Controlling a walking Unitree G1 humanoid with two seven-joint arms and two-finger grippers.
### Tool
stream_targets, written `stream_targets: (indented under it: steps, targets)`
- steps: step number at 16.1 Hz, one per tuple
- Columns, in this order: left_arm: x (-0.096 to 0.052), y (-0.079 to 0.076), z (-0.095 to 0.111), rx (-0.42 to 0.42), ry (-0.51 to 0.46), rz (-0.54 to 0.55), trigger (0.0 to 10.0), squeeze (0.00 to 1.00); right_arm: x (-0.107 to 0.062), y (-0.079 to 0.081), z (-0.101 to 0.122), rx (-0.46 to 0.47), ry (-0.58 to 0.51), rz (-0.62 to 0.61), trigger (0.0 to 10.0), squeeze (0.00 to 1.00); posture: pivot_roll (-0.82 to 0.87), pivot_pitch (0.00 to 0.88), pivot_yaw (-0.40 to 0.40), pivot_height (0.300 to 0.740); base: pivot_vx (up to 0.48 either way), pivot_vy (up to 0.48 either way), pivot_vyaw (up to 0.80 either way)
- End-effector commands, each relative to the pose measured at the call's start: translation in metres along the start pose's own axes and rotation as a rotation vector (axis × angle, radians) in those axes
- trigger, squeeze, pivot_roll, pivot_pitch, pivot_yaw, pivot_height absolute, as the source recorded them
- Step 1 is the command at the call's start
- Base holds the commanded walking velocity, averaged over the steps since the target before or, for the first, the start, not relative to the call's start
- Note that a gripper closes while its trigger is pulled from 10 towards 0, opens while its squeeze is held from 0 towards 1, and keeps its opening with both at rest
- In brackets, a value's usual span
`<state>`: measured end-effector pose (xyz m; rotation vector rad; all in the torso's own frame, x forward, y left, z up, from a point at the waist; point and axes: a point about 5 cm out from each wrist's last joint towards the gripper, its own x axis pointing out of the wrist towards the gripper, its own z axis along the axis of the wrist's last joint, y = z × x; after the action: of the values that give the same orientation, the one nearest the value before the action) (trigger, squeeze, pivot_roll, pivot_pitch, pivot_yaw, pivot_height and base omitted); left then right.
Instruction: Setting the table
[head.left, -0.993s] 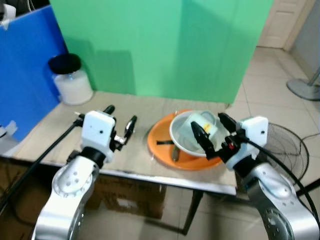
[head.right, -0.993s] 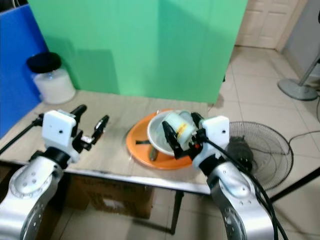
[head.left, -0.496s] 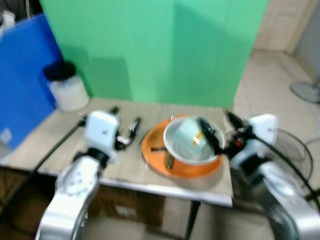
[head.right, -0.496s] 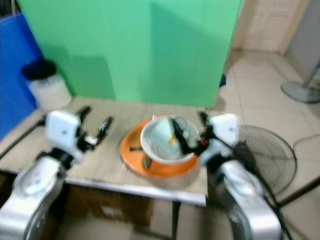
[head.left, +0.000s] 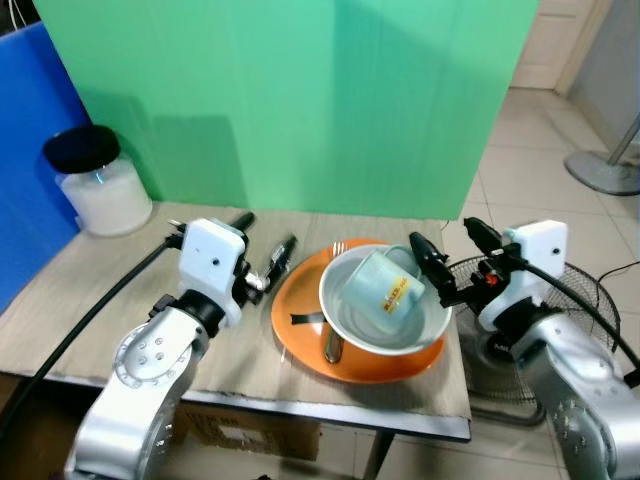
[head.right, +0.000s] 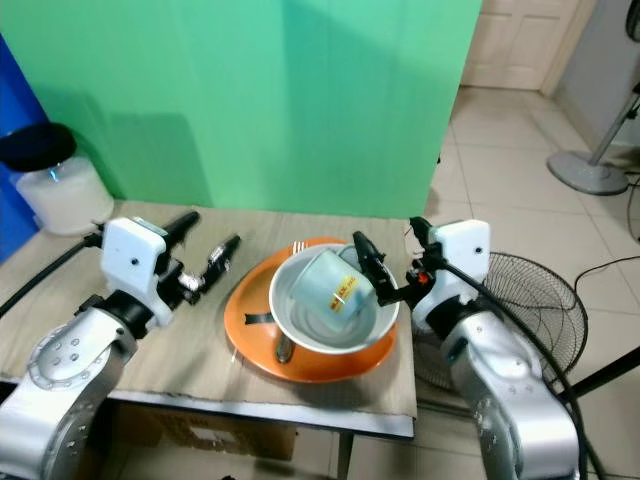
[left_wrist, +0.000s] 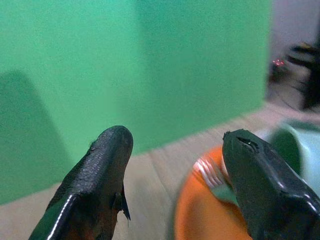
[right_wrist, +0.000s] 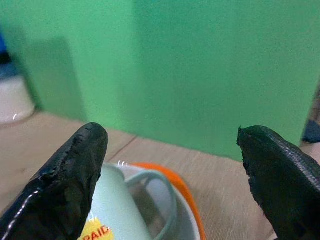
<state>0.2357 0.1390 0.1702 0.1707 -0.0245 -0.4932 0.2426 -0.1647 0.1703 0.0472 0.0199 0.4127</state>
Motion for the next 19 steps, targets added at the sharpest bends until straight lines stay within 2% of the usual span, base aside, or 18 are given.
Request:
stream_targets:
  steps: [1,3,7,9,10,11,12,16,17,18,19]
  targets:
    - [-0.003,-0.003,0.004,-0.001,0.005,-0.068,10.0,0.00,0.005,0.001,0.008,-0.025,-0.020,0.057,10.0,1.00,0.12,0.000,0.040,0.740,0.000,0.000,0.00]
    - [-0.010,-0.012,0.001,0.053,0.091,-0.290,10.0,0.00,0.017,-0.012,0.017,-0.099,0.005,0.127,10.0,1.00,0.11,0.000,0.043,0.740,0.000,0.000,0.00]
    - [-0.013,-0.007,0.001,0.070,0.153,-0.428,10.0,0.00,0.045,-0.036,0.017,-0.335,0.192,0.315,10.0,1.00,0.11,0.000,0.055,0.740,0.000,0.000,0.00]
    - [-0.014,-0.006,0.001,0.081,0.173,-0.469,10.0,0.00,0.058,-0.047,0.019,-0.455,0.272,0.364,10.0,1.00,0.11,0.000,0.059,0.740,0.000,0.000,0.00]
    - [-0.014,-0.007,0.001,0.081,0.174,-0.474,10.0,0.00,0.061,-0.049,0.020,-0.477,0.284,0.367,10.0,1.00,0.11,0.000,0.059,0.740,0.000,0.000,0.00]
    - [-0.015,-0.007,0.002,0.080,0.174,-0.480,10.0,0.00,0.067,-0.052,0.021,-0.514,0.302,0.375,10.0,0.69,0.11,0.000,0.057,0.740,0.000,0.000,0.00]
    - [-0.016,-0.009,0.002,0.075,0.174,-0.489,10.0,0.00,0.074,-0.053,0.022,-0.564,0.346,0.411,10.0,0.00,0.11,0.000,0.055,0.740,0.000,0.000,0.00]
    - [-0.017,-0.010,0.002,0.072,0.174,-0.500,10.0,0.00,0.078,-0.053,0.017,-0.604,0.415,0.484,10.0,0.00,0.11,0.000,0.050,0.740,0.000,0.000,0.00]
    - [-0.017,-0.010,0.002,0.072,0.175,-0.501,10.0,0.00,0.078,-0.054,0.016,-0.604,0.422,0.485,8.9,0.00,0.11,0.000,0.050,0.740,0.000,0.000,0.00]
    - [-0.016,-0.010,0.002,0.073,0.176,-0.503,10.0,0.00,0.078,-0.056,0.015,-0.610,0.431,0.487,7.3,0.00,0.11,0.000,0.053,0.740,0.000,0.000,0.00]
    - [-0.016,-0.011,0.002,0.072,0.176,-0.508,10.0,0.00,0.079,-0.059,0.014,-0.618,0.452,0.480,3.1,0.00,0.11,0.000,0.053,0.740,0.000,0.000,0.00]
